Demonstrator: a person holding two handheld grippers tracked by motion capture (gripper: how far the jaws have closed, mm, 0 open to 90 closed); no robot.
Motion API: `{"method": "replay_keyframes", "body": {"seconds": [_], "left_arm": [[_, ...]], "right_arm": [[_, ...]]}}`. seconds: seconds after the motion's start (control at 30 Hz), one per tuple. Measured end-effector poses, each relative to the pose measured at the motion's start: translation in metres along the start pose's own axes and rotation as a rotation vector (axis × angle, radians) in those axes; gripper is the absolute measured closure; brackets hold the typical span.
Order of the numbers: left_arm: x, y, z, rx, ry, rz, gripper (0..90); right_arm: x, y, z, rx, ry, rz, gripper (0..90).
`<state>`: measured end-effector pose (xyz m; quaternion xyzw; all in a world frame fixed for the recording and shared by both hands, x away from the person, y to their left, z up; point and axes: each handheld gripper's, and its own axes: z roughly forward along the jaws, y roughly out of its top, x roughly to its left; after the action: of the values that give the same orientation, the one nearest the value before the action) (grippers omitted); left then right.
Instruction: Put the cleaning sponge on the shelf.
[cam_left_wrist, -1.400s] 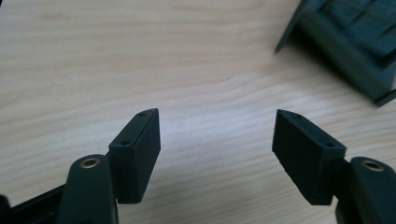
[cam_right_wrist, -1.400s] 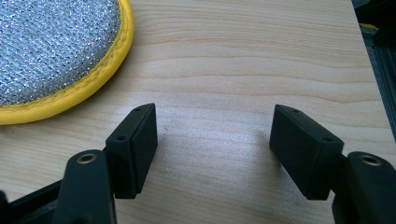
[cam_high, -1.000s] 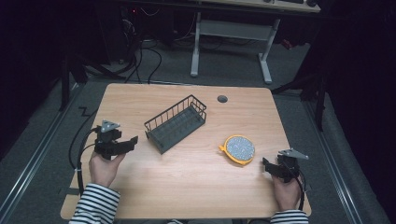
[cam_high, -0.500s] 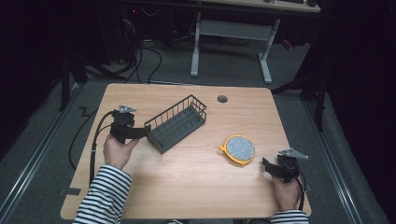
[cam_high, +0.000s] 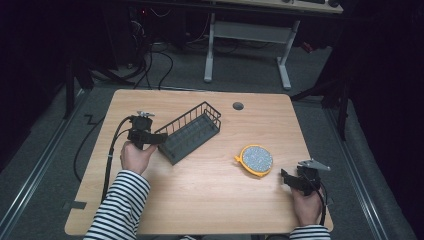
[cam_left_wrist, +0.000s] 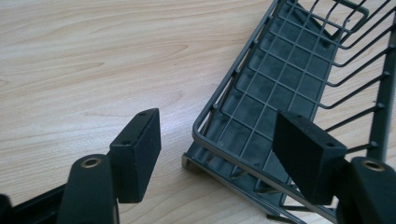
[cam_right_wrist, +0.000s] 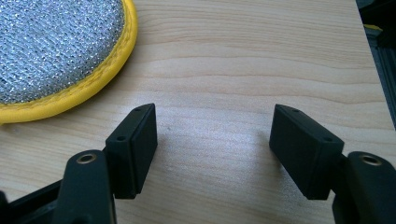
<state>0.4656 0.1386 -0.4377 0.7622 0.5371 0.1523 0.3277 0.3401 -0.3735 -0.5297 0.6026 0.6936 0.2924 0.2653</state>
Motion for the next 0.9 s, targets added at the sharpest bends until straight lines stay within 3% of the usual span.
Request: {"method": "replay_keyframes", "body": {"seconds": [0.5,0.7,0.9], "left_arm": [[-0.011,0.000,0.009,0.004,0.015,0.050,51.0],[-0.017,0.002,0.013,-0.004,0.024,0.076,52.6],[-0.023,0.005,0.016,-0.009,0.005,0.081,53.6]], "right_arm": [[0.000,0.000,0.000,0.000,0.000,0.000,32.3],[0.000,0.000,0.000,0.000,0.000,0.000,32.3],[0.000,0.000,0.000,0.000,0.000,0.000,32.3]]}}
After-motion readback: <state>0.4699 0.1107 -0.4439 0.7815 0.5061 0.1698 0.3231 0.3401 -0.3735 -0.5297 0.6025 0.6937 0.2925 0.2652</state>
